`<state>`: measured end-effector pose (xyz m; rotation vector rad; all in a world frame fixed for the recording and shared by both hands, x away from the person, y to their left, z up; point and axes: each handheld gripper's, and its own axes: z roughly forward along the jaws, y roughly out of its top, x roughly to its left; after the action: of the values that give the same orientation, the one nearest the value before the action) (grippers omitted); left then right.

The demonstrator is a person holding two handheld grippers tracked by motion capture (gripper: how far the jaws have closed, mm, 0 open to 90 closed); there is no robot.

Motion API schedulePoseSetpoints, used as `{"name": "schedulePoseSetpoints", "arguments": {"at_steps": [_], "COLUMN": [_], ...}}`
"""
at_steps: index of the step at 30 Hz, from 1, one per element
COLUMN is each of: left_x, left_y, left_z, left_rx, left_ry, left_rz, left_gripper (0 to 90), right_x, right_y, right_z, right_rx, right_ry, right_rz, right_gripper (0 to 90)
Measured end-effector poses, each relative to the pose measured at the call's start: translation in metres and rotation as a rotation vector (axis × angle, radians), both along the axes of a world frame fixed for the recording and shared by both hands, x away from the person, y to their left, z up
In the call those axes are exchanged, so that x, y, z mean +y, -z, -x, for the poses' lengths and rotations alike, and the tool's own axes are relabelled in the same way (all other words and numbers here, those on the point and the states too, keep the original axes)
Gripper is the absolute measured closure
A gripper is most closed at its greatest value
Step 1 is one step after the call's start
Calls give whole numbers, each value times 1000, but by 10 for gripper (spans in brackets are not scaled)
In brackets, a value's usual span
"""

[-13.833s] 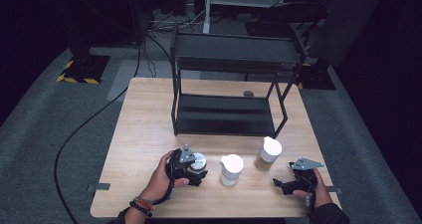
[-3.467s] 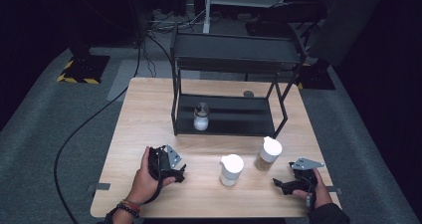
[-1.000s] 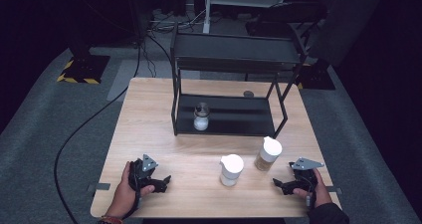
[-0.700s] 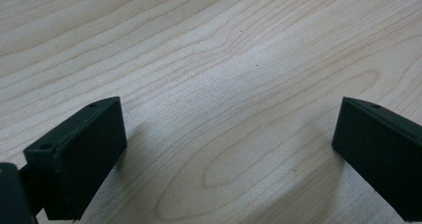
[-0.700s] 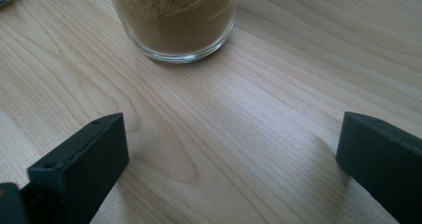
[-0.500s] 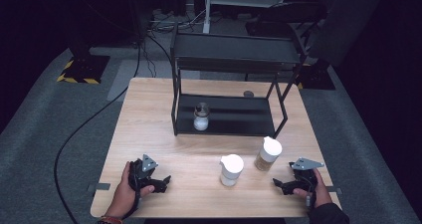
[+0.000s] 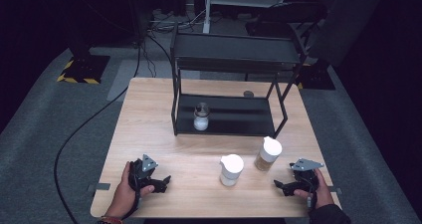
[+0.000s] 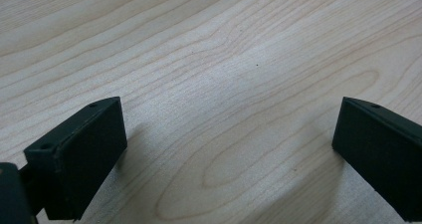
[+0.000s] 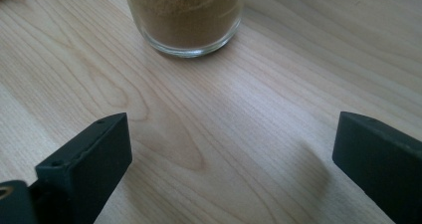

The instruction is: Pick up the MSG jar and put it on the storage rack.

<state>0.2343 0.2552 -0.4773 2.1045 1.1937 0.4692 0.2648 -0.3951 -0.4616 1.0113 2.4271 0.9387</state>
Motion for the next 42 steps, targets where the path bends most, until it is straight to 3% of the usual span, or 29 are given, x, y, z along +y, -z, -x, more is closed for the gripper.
{"name": "schedulePoseSetpoints", "arguments": {"at_steps": [9, 14, 17, 33, 42], "left_x": [0, 0, 0, 0, 0], "left_y": [0, 0, 0, 0, 0], "left_z": [0, 0, 0, 0, 0], "left_rx": [-1, -1, -1, -1, -1], "left_ry": [1, 1, 0, 1, 1], "left_rz": [0, -1, -1, 0, -1], "left_gripper": [6, 6, 6, 6, 7], "right_x": [3, 8, 12, 22, 38], "right_y": [-13, -27, -31, -55, -70], "right_z": [12, 15, 19, 30, 32], "right_rx": [-23, 8, -1, -3, -5], "right_ry": [-6, -17, -23, -133, -191], "right_rz": [-5, -10, -4, -48, -32], "right_gripper": [22, 22, 23, 34, 36]}}
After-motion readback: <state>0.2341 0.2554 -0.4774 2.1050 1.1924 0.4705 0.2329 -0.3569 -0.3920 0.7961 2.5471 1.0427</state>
